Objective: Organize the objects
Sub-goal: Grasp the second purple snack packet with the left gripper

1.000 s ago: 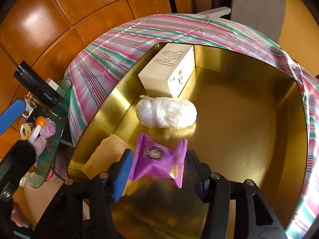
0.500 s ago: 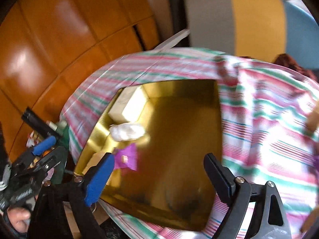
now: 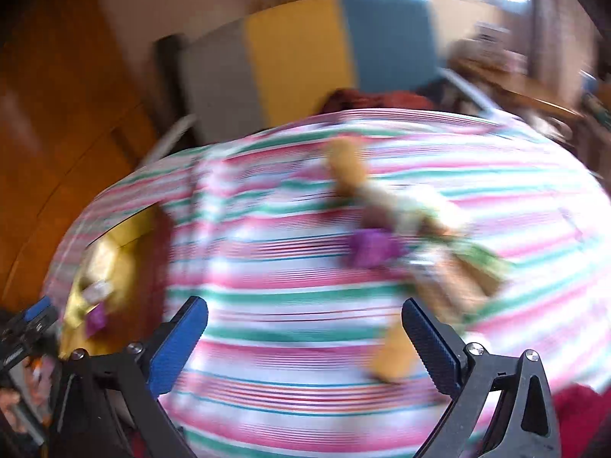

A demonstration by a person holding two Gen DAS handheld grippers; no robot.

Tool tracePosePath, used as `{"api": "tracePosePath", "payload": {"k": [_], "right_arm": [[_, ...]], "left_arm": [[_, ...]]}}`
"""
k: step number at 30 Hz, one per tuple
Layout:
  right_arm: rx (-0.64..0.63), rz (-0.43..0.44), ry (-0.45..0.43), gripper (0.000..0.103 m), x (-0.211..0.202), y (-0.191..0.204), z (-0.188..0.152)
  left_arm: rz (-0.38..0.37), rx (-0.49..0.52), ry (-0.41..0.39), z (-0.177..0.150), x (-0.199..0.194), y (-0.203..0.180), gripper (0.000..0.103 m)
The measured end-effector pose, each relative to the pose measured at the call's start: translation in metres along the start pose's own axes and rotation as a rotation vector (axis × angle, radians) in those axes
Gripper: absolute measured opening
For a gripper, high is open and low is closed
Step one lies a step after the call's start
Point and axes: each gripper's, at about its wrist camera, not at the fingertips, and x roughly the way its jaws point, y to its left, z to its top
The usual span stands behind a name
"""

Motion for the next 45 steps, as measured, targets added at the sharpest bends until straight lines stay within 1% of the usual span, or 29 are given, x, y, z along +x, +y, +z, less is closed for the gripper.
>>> {"api": "tracePosePath", "payload": {"k": [4, 7, 8, 9, 10, 12, 14, 16, 17, 19, 20, 22, 28, 32, 36, 38, 39, 40, 41, 45], "right_arm": [[0.163, -0.098, -0.058, 0.103, -0.014, -0.066, 0.004], [0.253, -0.114, -0.082, 0.103, -0.013, -0.096, -0.001], [0.304, -0.093, -0.066, 0.103, -0.009, -0.106, -0.004], [0.359, -0.044, -0.061, 0.103, -0.007, -0.116, -0.007], [0.400, -0.016, -0.089, 0.103, -0.011, -0.124, -0.008], [0.436, 0.013, -0.139, 0.103, -0.019, -0.131, -0.011], [0.466, 0.056, -0.158, 0.103, -0.021, -0.137, -0.014], [0.477, 0.080, -0.170, 0.103, -0.023, -0.138, -0.015], [0.481, 0.093, -0.168, 0.103, -0.022, -0.138, -0.015], [0.481, 0.108, -0.159, 0.103, -0.021, -0.137, -0.016], [0.479, 0.119, -0.155, 0.103, -0.020, -0.138, -0.016], [0.478, 0.135, -0.153, 0.103, -0.017, -0.136, -0.016], [0.510, 0.193, -0.147, 0.103, -0.012, -0.145, -0.019], [0.530, 0.222, -0.138, 0.103, -0.009, -0.149, -0.020], [0.527, 0.232, -0.129, 0.103, -0.007, -0.148, -0.019], [0.529, 0.234, -0.125, 0.103, -0.006, -0.149, -0.020], [0.530, 0.236, -0.124, 0.103, -0.006, -0.149, -0.020], [0.532, 0.237, -0.124, 0.103, -0.006, -0.149, -0.020], [0.534, 0.236, -0.124, 0.103, -0.005, -0.149, -0.020], [0.533, 0.230, -0.120, 0.103, -0.006, -0.150, -0.020]], "left_arm": [[-0.046, 0.099, 0.019, 0.014, 0.017, -0.045, 0.079], [-0.081, 0.182, 0.028, 0.026, 0.031, -0.081, 0.079], [-0.086, 0.202, 0.031, 0.029, 0.036, -0.089, 0.079], [-0.095, 0.231, 0.036, 0.033, 0.044, -0.103, 0.079], [-0.104, 0.255, 0.045, 0.036, 0.052, -0.115, 0.079], [-0.124, 0.299, 0.059, 0.042, 0.068, -0.138, 0.079], [-0.148, 0.352, 0.073, 0.046, 0.084, -0.158, 0.079], [-0.176, 0.413, 0.091, 0.051, 0.102, -0.184, 0.079], [-0.183, 0.429, 0.099, 0.053, 0.109, -0.192, 0.079], [-0.228, 0.463, 0.121, 0.059, 0.127, -0.212, 0.079], [-0.238, 0.472, 0.133, 0.062, 0.134, -0.220, 0.079], [-0.252, 0.479, 0.167, 0.068, 0.153, -0.233, 0.072], [-0.269, 0.478, 0.256, 0.078, 0.198, -0.256, 0.060], [-0.299, 0.484, 0.295, 0.081, 0.219, -0.271, 0.060], [-0.312, 0.518, 0.312, 0.084, 0.239, -0.287, 0.060], [-0.326, 0.533, 0.327, 0.083, 0.246, -0.292, 0.050], [-0.321, 0.546, 0.332, 0.082, 0.251, -0.294, 0.043], [-0.319, 0.552, 0.340, 0.081, 0.256, -0.297, 0.040], [-0.334, 0.546, 0.348, 0.078, 0.260, -0.298, 0.038], [-0.329, 0.537, 0.321, 0.067, 0.254, -0.293, 0.036]]}}
